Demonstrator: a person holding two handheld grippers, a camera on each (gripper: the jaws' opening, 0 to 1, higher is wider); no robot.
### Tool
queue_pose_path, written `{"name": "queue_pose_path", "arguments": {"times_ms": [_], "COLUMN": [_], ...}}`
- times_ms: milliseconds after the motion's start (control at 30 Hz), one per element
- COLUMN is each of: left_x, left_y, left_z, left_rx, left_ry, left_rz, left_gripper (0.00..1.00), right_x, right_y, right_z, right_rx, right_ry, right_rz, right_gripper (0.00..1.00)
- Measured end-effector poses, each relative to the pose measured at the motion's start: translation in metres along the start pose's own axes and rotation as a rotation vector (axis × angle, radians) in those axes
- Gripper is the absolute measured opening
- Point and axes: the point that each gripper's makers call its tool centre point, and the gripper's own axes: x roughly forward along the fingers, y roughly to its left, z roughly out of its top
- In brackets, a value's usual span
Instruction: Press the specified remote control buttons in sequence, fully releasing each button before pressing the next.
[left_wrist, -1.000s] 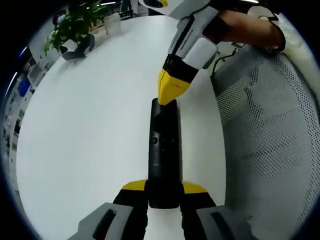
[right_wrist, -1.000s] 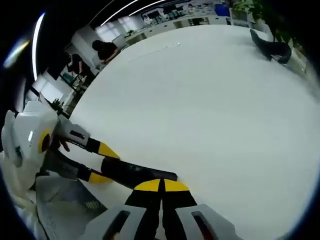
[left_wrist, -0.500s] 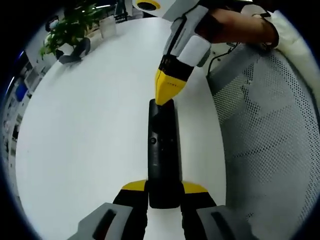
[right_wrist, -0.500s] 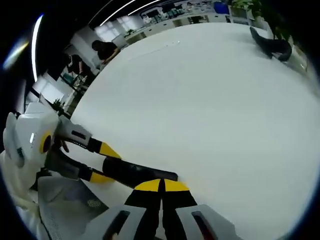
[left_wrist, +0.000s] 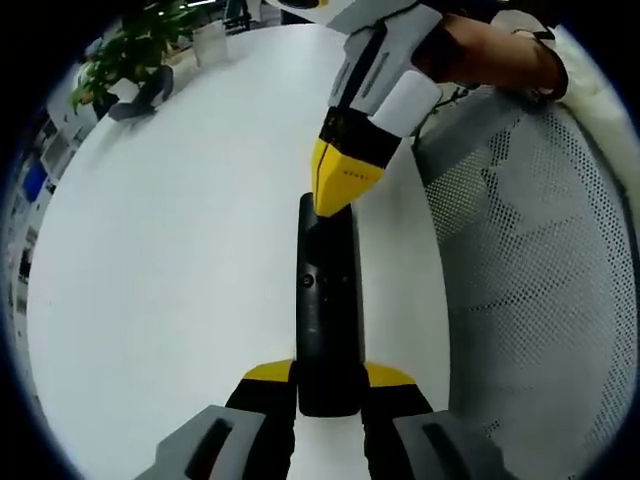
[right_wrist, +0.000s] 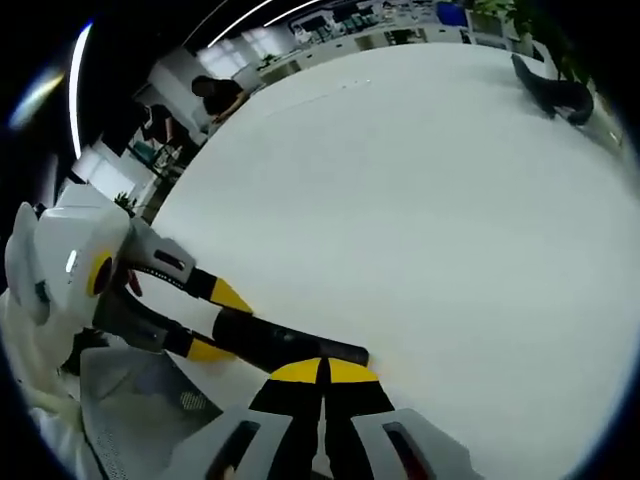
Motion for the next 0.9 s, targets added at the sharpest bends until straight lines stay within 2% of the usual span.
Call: {"name": "queue_pose_path", "arguments": {"times_ms": [100,267,567,900], "left_x": [0.0,0.0006,0.0003,0.0006], "left_y": [0.0002,0.0002,0.0002,0.0004], "left_z": [-0.0001,-0.0001,0.0,-0.0002], "left_rx": [-0.002,0.015,0.004,-0.004], "left_ry": [-0.003,0.01,0.009,0.021], "left_rz": [-0.002,0.004,0.002,0.011], "left_gripper": [0.22,0.22,0.22,0.22], "right_x": [0.0001,0.0007,0.0017,0.0013], "right_y": [0.0001,0.0023,0.0017,0.0008], "right_z": [-0.0004,-0.0016,-0.0015,-0.0015], "right_rx": [-0.002,-0.056,-0.118,-0.131], "right_ry": [-0.005,-0.006,0.038,0.064], "right_rz": [0.001,-0.027,-0.104,-0.106], "right_gripper": [0.0,0.0,0.0,0.0]}}
